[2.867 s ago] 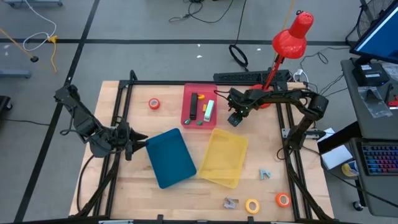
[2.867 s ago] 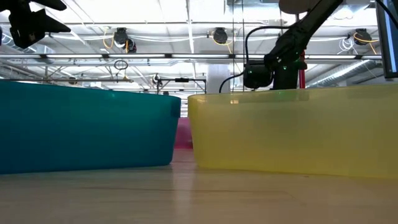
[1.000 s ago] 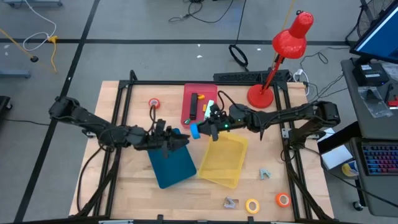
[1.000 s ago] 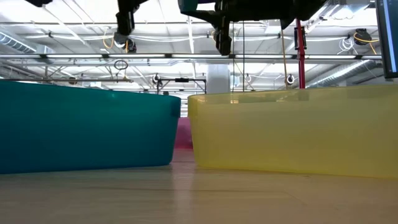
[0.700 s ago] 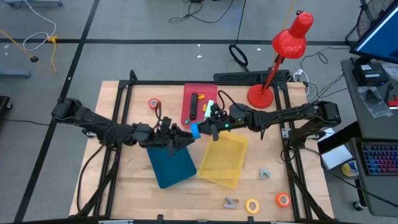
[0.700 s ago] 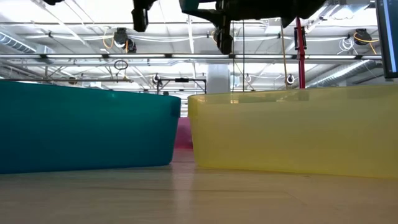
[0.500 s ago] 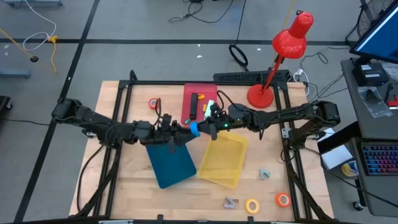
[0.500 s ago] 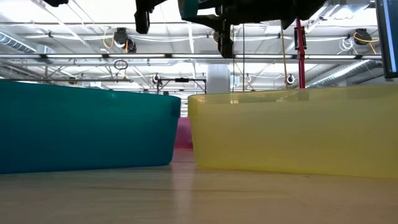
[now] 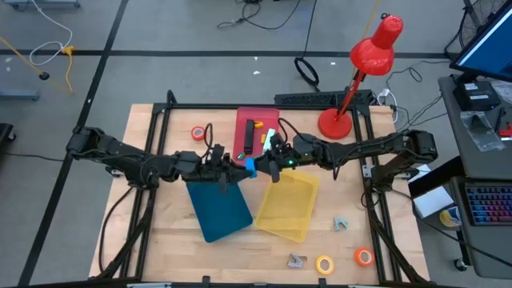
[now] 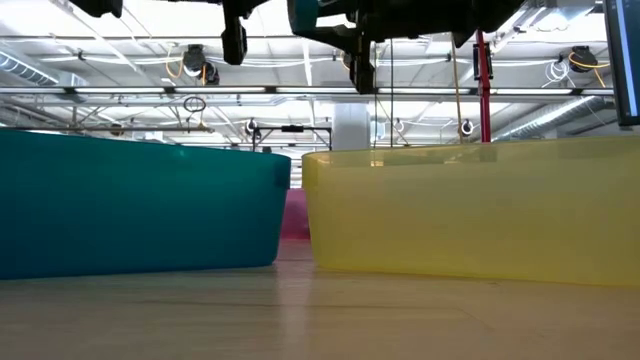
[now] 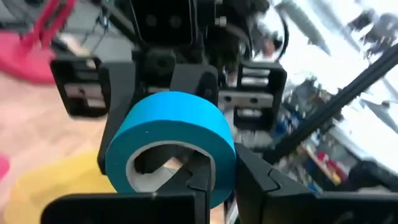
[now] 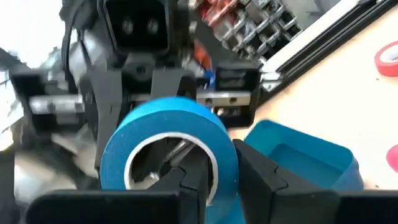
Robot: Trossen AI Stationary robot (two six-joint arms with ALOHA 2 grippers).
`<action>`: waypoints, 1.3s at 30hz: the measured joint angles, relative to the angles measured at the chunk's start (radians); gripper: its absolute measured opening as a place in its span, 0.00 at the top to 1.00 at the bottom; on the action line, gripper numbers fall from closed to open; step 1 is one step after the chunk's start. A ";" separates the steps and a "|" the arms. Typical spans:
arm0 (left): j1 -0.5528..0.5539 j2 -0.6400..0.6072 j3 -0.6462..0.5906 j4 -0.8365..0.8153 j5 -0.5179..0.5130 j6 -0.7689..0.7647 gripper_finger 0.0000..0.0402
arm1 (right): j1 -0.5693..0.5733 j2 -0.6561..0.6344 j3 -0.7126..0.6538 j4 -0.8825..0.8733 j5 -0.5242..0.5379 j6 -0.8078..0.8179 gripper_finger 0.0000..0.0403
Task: Pick and place Stapler, Stapler remover, tape
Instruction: Put the blue tape into the blue bin
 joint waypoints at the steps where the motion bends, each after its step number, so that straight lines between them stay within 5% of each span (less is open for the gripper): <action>1: 0.003 -0.010 0.000 -0.033 0.021 -0.008 0.91 | -0.003 0.000 0.000 -0.010 -0.042 -0.021 0.83; 8: -0.008 -0.153 -0.004 -0.505 0.028 -0.122 0.91 | -0.021 -0.046 0.000 -0.217 -0.277 -0.044 0.75; 16: -0.067 -0.243 -0.003 -1.058 -0.042 -0.433 0.91 | -0.029 -0.046 -0.002 -0.263 -0.299 -0.066 0.73; 23: -0.086 -0.100 0.000 -1.147 0.004 -0.581 0.91 | -0.070 -0.045 -0.002 -0.251 -0.270 -0.082 0.73; 31: -0.050 0.075 -0.001 -1.156 0.205 -0.590 0.88 | -0.119 -0.045 -0.001 -0.228 -0.271 -0.088 0.73; 39: -0.016 0.112 -0.001 -1.142 0.318 -0.569 0.87 | -0.146 -0.045 -0.001 -0.193 -0.272 -0.100 0.73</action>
